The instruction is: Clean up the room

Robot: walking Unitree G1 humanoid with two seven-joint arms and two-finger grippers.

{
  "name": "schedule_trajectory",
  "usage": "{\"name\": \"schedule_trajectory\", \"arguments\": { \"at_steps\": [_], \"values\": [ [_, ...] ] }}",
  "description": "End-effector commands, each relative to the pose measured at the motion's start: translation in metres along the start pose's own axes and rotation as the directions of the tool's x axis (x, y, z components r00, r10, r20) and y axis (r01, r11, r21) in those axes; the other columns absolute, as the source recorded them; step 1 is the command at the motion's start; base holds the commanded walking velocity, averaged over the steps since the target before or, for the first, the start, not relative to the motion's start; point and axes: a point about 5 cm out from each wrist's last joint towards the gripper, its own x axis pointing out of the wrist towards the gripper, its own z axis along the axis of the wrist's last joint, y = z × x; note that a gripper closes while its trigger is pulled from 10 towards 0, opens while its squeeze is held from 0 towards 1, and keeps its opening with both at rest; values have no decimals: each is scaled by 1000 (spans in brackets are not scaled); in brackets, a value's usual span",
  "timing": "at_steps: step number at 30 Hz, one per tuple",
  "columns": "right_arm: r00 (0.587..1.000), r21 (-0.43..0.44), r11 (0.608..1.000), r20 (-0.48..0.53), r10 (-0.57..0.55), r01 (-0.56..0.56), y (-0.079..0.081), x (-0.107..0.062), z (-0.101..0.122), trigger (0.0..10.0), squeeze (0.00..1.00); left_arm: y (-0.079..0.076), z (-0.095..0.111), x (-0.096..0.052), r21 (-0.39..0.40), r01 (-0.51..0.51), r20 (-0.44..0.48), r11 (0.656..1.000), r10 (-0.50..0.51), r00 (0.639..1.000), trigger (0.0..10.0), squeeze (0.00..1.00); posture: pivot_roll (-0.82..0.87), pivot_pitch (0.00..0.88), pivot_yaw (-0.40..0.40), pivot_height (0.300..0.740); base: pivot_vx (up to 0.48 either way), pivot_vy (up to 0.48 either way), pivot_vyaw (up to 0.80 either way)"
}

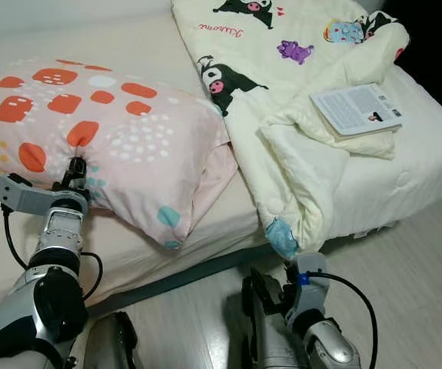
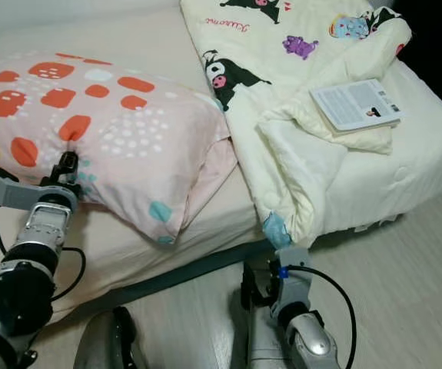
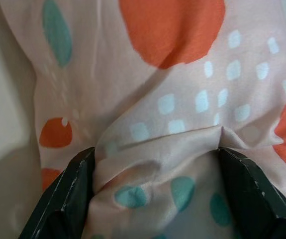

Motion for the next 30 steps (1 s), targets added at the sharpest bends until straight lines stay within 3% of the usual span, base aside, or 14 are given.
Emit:
{"name": "schedule_trajectory", "arguments": {
  "at_steps": [1, 2, 4, 7, 11, 15, 20, 21, 22, 23, 25, 26, 27, 30],
  "values": [
    [1000, 25, 1000, -22, -9, 9, 0, -6, -5, 10000, 0, 1, -10, -2, -47, 1, -43, 999, -3, 999, 10000, 0, -260, 390, 5, 511, 0, 0, 0],
    [1000, 26, 1000, -27, -10, 11, 0, -7, -5, 10000, 0, -9, -9, 2, -84, 50, -40, 995, -54, 998, 10000, 0, -264, 396, 1, 511, 0, 0, 0],
    [1000, 26, 1000, -27, -10, 11, 0, -7, -5, 10000, 0, -9, -9, 2, -84, 50, -40, 995, -54, 998, 10000, 0, -264, 396, 1, 511, 0, 0, 0],
    [999, 26, 1000, -33, -8, 9, 1, -8, -4, 10000, 0, -41, -13, 8, -201, 224, -52, 954, -239, 970, 10000, 0, -280, 405, -8, 511, 0, 0, 0],
    [999, 25, 1000, -32, -3, 4, 1, -9, -1, 10000, 0, -60, -23, 8, -275, 324, -74, 905, -356, 932, 10000, 0, -300, 408, -10, 511, 0, 0, 0],
    [999, 23, 1000, -32, -6, 7, 0, -10, 1, 10000, 0, -67, -33, 6, -282, 349, -104, 894, -390, 915, 10000, 0, -317, 409, -7, 511, 0, 0, 0],
    [999, 22, 1000, -32, -13, 14, -1, -12, 2, 10000, 0, -70, -42, 5, -239, 348, -143, 906, -387, 911, 10000, 0, -324, 408, -6, 511, 0, 0, 0],
    [999, 22, 1000, -31, -17, 18, -2, -13, 3, 10000, 0, -68, -49, 3, -135, 328, -195, 935, -350, 916, 10000, 0, -330, 407, -5, 511, 0, 0, 0],
    [999, 22, 1000, -31, -17, 18, -2, -13, 3, 10000, 0, -68, -49, 3, -135, 328, -195, 935, -350, 916, 10000, 0, -330, 407, -5, 511, 0, 0, 0],
    [999, 21, 1000, -31, -22, 22, -3, -14, 3, 10000, 0, -64, -55, 2, -23, 303, -239, 953, -300, 924, 10000, 0, -329, 405, -4, 511, 0, 0, 0],
    [999, 21, 1000, -31, -22, 22, -3, -14, 3, 10000, 0, -64, -55, 2, -23, 303, -239, 953, -300, 924, 10000, 0, -329, 405, -4, 511, 0, 0, 0],
    [999, 21, 999, -31, -25, 26, -4, -14, 4, 10000, 0, -60, -60, 0, 46, 283, -261, 958, -262, 929, 2314, 0, -327, 404, -3, 511, 0, 0, 0],
    [999, 20, 999, -29, -28, 29, -5, -14, 5, 10000, 0, -58, -61, 0, 85, 268, -265, 960, -237, 935, 0, 0, -327, 404, -3, 511, 0, 0, 0],
    [999, 19, 999, -27, -29, 30, -5, -13, 6, 10000, 0, -56, -60, 0, 95, 255, -258, 962, -224, 940, 0, 0, -323, 399, -1, 511, 0, 0, 0]
  ]
}}
